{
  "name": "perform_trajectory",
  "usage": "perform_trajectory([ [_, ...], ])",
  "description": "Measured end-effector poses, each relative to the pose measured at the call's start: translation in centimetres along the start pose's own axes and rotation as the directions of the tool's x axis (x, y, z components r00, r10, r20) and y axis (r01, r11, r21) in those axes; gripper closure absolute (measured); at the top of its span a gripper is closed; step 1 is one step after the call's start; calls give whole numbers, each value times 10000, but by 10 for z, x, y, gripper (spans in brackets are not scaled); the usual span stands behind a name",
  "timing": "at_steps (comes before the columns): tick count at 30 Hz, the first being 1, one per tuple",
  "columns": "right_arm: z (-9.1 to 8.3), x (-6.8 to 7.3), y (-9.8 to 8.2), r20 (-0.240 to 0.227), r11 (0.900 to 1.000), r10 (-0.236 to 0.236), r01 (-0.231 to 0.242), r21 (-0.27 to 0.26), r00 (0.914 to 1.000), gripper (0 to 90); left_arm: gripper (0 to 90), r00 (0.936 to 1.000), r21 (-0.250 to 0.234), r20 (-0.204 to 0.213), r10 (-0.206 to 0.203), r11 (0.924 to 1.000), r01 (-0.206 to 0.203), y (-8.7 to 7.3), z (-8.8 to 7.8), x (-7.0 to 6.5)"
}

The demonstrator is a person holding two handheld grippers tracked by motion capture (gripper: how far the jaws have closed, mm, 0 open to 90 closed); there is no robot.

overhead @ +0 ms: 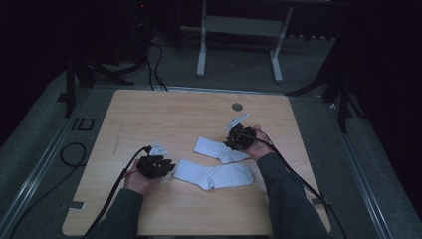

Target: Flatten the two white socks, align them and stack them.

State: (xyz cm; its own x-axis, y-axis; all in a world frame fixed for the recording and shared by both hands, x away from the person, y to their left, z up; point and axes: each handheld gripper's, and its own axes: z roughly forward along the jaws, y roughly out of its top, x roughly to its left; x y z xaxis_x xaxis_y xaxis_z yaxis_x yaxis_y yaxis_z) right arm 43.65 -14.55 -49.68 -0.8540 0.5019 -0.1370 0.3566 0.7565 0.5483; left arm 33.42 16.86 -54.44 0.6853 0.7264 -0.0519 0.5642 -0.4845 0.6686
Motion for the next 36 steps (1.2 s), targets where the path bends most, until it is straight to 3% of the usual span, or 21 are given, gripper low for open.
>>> perform_trajectory([
  [10, 24, 11, 18, -617, 9976, -498, 526, 452, 9969, 648, 720, 10000, -29, -7, 0, 10000, 0, 0, 0, 0],
  [15, 36, 17, 26, -952, 9904, -983, 1067, 878, 9906, 605, 720, 10000, -1, -5, 19, 10000, -19, 0, 0, 0],
  [20, 49, 17, 30, -1196, 9866, -1047, 1183, 1124, 9873, 535, 719, 10000, 4, 4, -1, 10000, 1, 0, 0, 0],
  [25, 63, 16, 31, -1620, 9882, -761, 961, 1191, 9838, 515, 719, 10000, -39, -1, -23, 10000, 23, 0, 0, 0],
  [27, 64, 11, 30, -1800, 9914, -390, 606, 1162, 9829, 543, 719, 10000, -32, 17, -35, 10000, 35, 0, 0, 0],
  [33, 63, 6, 30, -1546, 9911, -382, 572, 1202, 9872, 805, 719, 10000, -100, 0, -61, 9999, 61, 0, -1, -1],
  [36, 62, 8, 29, -1284, 9906, -476, 634, 1213, 9906, 829, 719, 10000, -115, -5, -93, 9999, 93, -1, -1, 0],
])
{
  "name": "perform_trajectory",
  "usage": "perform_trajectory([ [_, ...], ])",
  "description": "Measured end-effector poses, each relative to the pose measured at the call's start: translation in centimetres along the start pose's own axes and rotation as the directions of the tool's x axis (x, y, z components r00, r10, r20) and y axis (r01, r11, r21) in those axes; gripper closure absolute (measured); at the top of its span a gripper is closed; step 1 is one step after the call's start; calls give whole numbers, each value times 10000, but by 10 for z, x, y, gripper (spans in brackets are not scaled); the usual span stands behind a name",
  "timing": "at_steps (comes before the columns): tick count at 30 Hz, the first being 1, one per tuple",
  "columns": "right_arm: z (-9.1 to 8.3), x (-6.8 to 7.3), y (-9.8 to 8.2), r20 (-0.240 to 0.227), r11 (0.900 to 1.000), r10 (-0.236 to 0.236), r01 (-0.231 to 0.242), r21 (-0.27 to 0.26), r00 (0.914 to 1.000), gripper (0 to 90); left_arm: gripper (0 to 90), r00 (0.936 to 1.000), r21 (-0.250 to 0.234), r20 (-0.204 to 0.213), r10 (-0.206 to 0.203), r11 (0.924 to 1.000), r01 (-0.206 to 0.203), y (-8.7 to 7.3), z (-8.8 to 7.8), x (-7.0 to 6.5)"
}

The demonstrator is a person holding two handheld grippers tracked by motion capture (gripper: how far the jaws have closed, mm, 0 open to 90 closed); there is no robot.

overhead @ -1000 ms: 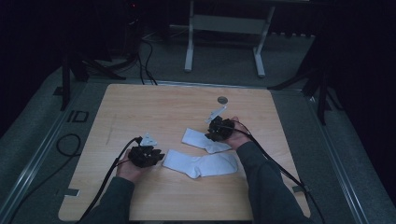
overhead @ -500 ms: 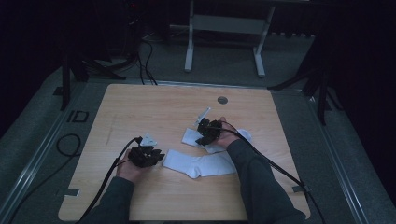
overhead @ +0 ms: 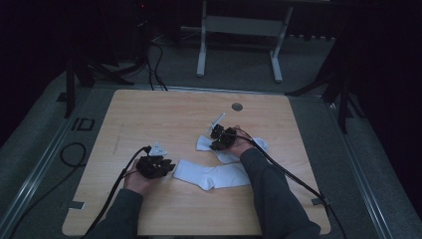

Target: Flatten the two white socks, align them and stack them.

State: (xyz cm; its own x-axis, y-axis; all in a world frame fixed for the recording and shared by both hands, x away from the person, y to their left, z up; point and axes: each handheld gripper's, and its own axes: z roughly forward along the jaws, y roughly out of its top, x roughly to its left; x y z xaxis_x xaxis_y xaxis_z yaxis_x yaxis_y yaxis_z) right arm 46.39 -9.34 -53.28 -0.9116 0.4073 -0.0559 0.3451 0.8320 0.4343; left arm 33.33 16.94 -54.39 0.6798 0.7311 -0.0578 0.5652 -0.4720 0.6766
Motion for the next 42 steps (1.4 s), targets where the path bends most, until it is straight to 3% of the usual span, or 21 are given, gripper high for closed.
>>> perform_trajectory([
  [5, -10, 5, -1, 360, 9990, -439, 436, 103, 9984, 831, 719, 10000, 55, -11, 37, 10000, -37, 0, 0, 1],
  [11, -45, 8, 0, 702, 9964, -722, 750, -388, 9949, 830, 711, 10000, 46, -7, 38, 10000, -38, 0, -1, 1],
  [13, -50, 9, 0, 756, 9959, -741, 776, -455, 9944, 830, 711, 10000, 39, -33, 36, 10000, -36, 0, 0, 1],
  [14, -68, 12, 0, 884, 9934, -795, 863, -756, 9929, 830, 711, 10000, 68, -34, 72, 10000, -72, 0, 0, 1],
  [20, -100, 24, -5, 1175, 9881, -893, 1028, -1142, 9890, 830, 709, 10000, 75, -46, 58, 10000, -58, 0, 0, 1],
  [29, -133, 30, -11, 1465, 9819, -864, 1090, -1546, 9854, 831, 709, 10000, 32, -55, -1, 10000, 1, -1, 0, 1],
  [30, -143, 31, -12, 1567, 9803, -842, 1100, -1638, 9840, 831, 709, 10000, 49, -47, 11, 10000, -11, -1, 0, 1],
  [38, -173, 44, -10, 1788, 9724, -1208, 1526, -1763, 9764, 831, 709, 10000, 78, -35, -14, 10000, 15, -1, 0, 1],
  [39, -182, 49, -8, 1929, 9683, -1353, 1709, -1823, 9719, 831, 709, 10000, 89, -37, -3, 10000, 3, -1, 0, 1],
  [42, -196, 53, -4, 2022, 9613, -1434, 1849, -2041, 9688, 830, 709, 10000, 67, -44, -15, 10000, 15, -1, 0, 1],
])
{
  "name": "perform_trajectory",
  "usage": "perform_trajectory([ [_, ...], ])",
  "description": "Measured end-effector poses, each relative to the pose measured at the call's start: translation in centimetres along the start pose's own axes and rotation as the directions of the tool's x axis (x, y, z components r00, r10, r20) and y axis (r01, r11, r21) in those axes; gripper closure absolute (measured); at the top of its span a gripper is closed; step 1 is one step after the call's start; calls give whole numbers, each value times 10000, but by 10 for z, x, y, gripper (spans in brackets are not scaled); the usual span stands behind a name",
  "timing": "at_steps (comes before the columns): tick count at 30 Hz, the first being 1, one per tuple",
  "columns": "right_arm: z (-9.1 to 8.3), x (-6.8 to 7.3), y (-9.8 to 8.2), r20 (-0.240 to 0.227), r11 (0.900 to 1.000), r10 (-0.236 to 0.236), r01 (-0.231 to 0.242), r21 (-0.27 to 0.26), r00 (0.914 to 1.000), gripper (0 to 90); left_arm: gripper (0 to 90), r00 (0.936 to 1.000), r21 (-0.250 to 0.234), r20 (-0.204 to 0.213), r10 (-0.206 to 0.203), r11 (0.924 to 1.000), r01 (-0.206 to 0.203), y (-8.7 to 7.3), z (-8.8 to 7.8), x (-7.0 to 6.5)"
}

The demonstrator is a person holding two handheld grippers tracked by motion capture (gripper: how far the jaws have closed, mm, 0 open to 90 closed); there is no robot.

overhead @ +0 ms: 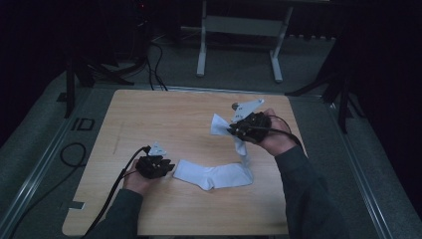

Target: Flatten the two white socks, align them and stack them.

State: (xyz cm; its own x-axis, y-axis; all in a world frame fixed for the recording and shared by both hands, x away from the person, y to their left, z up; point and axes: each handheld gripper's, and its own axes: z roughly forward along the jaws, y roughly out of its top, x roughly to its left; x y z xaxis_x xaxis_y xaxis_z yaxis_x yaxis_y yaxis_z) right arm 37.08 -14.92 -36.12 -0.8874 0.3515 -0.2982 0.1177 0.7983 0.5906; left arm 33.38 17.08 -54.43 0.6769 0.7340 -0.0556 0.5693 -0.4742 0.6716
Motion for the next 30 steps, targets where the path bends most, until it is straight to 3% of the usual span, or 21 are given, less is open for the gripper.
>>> perform_trajectory([
  [5, -17, 3, 7, -66, 9993, 33, -36, -378, 10000, 830, 709, 10000, 11, -5, -19, 10000, 19, 0, 0, 0],
  [12, -6, 19, 7, -813, 9997, 112, -130, -212, 9966, 829, 708, 10000, 17, -5, -20, 10000, 20, 0, 1, 0],
  [15, 12, 35, 9, -1233, 10000, 72, -68, 30, 9923, 826, 709, 10000, 10, -33, -33, 10000, 33, 0, 0, 0],
  [21, 55, 69, 11, -1486, 9986, 42, 37, 530, 9889, 821, 711, 9999, -68, -95, -74, 9999, 73, 0, -2, 2],
  [29, 111, 90, 6, -1506, 9889, 478, -255, 1465, 9874, 820, 712, 9997, -160, -156, -168, 9997, 165, -1, -6, 4],
  [30, 111, 90, 6, -1506, 9889, 478, -255, 1465, 9874, 820, 712, 9997, -160, -156, -168, 9997, 165, -1, -6, 4],
])
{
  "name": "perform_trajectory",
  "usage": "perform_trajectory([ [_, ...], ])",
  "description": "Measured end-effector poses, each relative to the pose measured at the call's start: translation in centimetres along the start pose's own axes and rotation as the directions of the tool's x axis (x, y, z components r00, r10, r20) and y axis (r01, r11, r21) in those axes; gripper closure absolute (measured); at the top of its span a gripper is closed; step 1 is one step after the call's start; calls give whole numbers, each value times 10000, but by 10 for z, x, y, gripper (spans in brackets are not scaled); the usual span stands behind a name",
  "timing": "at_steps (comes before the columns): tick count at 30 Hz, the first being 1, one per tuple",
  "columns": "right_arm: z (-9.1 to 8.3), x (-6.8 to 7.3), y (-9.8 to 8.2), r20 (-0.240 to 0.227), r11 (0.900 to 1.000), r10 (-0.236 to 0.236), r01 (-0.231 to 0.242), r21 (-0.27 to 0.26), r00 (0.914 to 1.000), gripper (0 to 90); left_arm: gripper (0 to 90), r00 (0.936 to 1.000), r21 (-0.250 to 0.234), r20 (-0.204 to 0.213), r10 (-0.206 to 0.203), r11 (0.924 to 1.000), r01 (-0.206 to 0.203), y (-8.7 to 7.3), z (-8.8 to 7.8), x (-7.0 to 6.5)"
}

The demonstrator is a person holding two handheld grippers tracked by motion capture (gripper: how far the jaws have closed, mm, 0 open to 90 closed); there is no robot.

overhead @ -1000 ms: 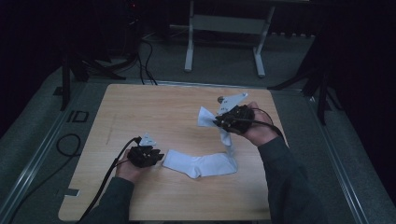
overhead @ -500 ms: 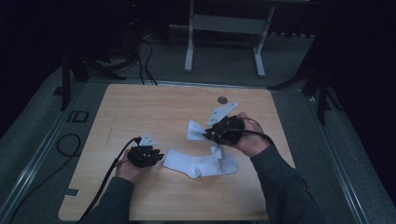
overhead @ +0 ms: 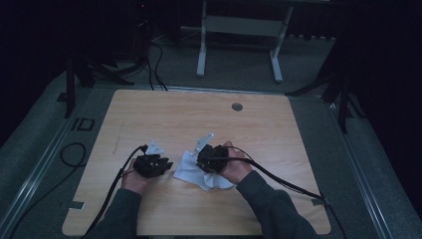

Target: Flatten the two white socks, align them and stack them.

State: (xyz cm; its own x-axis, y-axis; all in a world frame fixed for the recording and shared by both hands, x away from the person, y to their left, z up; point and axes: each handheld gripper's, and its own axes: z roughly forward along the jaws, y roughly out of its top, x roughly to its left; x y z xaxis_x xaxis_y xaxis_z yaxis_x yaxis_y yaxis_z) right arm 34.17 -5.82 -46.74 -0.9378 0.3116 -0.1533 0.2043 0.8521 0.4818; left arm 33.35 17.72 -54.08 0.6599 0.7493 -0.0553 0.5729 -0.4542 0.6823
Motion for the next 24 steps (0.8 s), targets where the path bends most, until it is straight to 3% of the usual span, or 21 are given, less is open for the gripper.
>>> perform_trajectory([
  [2, 6, 1, 0, -69, 9999, 128, -127, 84, 9999, 819, 713, 10000, -30, -24, -39, 10000, 39, 0, 0, 0],
  [3, 21, 4, -1, -226, 9989, 448, -444, 177, 9987, 816, 713, 10000, -59, -37, -52, 10000, 52, 0, 0, 0],
  [4, 24, 4, -1, -300, 9988, 470, -465, 167, 9984, 815, 713, 10000, -65, -35, -45, 10000, 45, 0, 0, 0],
  [16, 50, 9, -2, -324, 9929, 1138, -1125, 400, 9930, 807, 713, 10000, -139, -34, -69, 9999, 69, 0, -1, 0],
  [20, 54, 8, -3, -413, 9901, 1301, -1276, 590, 9906, 678, 715, 10000, -276, 9, 0, 9996, 1, 2, -3, -3],
  [24, 45, 8, -2, -312, 9914, 1278, -1268, 320, 9913, 582, 716, 9998, -358, 113, 179, 9992, -175, 6, -6, -8],
])
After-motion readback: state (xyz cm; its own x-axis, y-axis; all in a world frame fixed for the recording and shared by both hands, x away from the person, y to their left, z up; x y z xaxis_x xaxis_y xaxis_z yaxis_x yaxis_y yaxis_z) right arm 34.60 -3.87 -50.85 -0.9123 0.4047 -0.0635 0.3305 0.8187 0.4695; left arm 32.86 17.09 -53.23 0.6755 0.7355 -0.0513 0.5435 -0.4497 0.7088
